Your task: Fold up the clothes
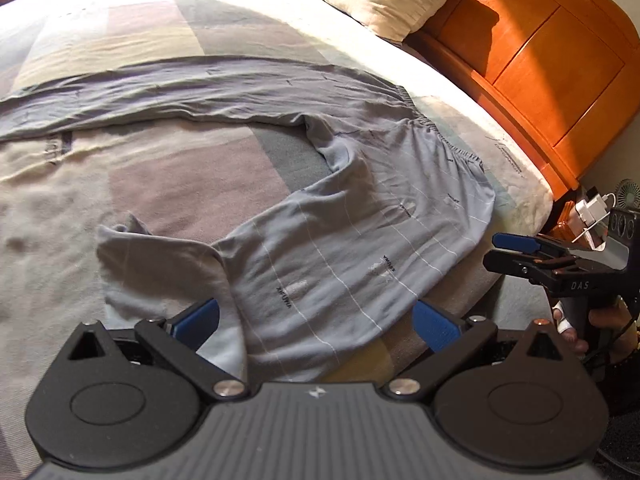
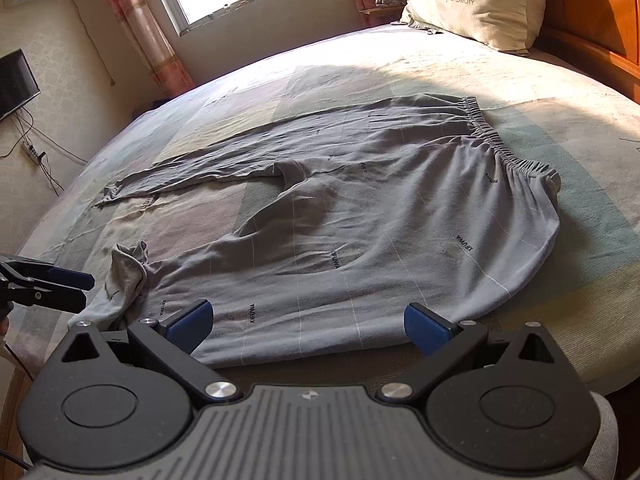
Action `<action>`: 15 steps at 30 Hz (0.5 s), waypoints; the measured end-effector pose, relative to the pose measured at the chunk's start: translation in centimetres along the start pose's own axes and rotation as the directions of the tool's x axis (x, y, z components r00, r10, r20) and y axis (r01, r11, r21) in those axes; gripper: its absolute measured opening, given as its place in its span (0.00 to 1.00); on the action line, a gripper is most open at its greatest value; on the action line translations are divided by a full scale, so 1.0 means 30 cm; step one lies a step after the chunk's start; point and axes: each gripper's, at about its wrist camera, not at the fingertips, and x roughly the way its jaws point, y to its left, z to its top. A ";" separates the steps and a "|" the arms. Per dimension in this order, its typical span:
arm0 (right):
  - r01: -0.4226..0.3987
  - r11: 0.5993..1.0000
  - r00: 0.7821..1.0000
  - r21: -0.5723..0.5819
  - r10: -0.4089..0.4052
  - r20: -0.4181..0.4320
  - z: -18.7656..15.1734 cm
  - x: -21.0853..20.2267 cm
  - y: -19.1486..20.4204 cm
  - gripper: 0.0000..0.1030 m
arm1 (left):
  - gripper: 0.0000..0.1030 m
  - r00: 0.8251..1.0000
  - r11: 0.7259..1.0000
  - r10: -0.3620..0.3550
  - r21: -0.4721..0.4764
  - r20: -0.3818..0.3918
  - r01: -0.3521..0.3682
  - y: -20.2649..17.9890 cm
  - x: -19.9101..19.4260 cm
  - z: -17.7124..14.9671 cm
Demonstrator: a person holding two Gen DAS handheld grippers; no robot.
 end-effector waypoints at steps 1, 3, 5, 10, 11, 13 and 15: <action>-0.010 1.000 1.000 0.000 0.010 0.003 -0.004 -0.003 0.004 1.00 | 0.99 0.999 0.999 0.040 0.006 0.007 -0.040 0.014 -0.033 -0.006; -0.022 1.000 1.000 0.000 0.022 -0.001 -0.011 -0.006 0.012 1.00 | 0.99 0.993 0.993 0.118 0.014 0.015 -0.118 0.047 -0.088 -0.024; -0.025 1.000 1.000 -0.005 0.025 -0.007 -0.018 -0.010 0.022 1.00 | 0.99 0.983 0.983 0.184 0.012 0.007 -0.184 0.089 -0.111 -0.056; -0.005 1.000 1.000 -0.017 0.005 -0.006 -0.023 -0.022 0.047 1.00 | 0.99 0.951 0.951 0.308 0.012 -0.029 -0.308 0.183 -0.077 -0.166; 0.000 1.000 1.000 -0.017 0.000 -0.010 -0.023 -0.021 0.052 1.00 | 0.99 0.949 0.949 0.314 0.012 -0.029 -0.314 0.194 -0.061 -0.184; 0.009 1.000 1.000 -0.018 -0.009 -0.018 -0.023 -0.017 0.063 1.00 | 0.99 0.950 0.950 0.312 0.013 -0.023 -0.312 0.206 -0.029 -0.217; 0.019 1.000 0.999 -0.022 -0.020 -0.028 -0.023 -0.007 0.078 1.00 | 0.99 0.954 0.954 0.301 0.017 -0.005 -0.300 0.209 0.000 -0.230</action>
